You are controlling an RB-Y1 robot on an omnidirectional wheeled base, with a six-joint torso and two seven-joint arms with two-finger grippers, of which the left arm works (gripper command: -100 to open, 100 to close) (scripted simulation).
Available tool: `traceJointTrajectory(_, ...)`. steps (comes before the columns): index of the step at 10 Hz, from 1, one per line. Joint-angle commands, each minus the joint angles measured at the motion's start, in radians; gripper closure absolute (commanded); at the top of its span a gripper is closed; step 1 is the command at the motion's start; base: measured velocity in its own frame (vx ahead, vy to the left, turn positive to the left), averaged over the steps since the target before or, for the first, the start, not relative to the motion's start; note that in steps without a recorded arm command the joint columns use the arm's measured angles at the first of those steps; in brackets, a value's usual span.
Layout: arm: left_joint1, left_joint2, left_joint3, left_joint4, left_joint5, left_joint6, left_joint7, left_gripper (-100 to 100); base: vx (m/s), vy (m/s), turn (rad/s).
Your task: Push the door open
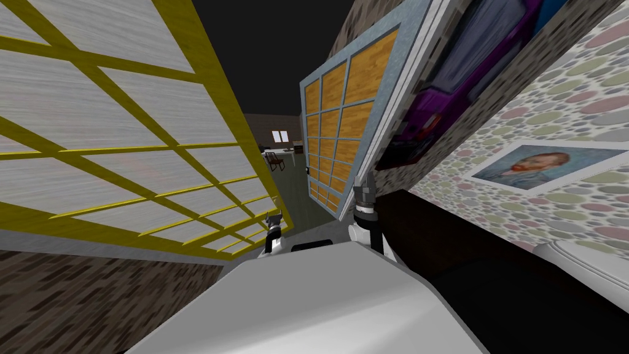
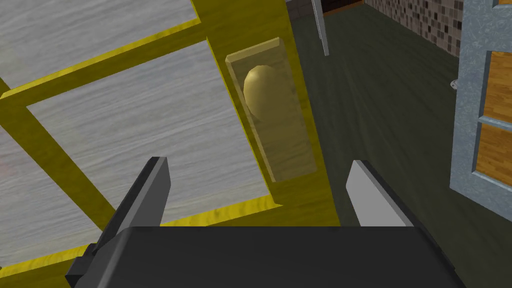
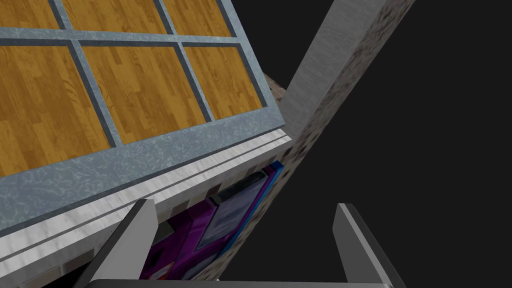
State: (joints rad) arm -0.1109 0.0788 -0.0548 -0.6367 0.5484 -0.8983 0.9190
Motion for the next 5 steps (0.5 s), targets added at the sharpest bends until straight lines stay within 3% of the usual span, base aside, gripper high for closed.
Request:
traceJointTrajectory(1, -0.004, -0.004, -0.003, 0.001, 0.01, 0.002, 0.05, -100, -0.025, 0.003, -0.014)
traceJointTrajectory(5, -0.013, -0.014, -0.01, 0.007, 0.033, 0.004, 0.152, -100, -0.029, 0.003, -0.015)
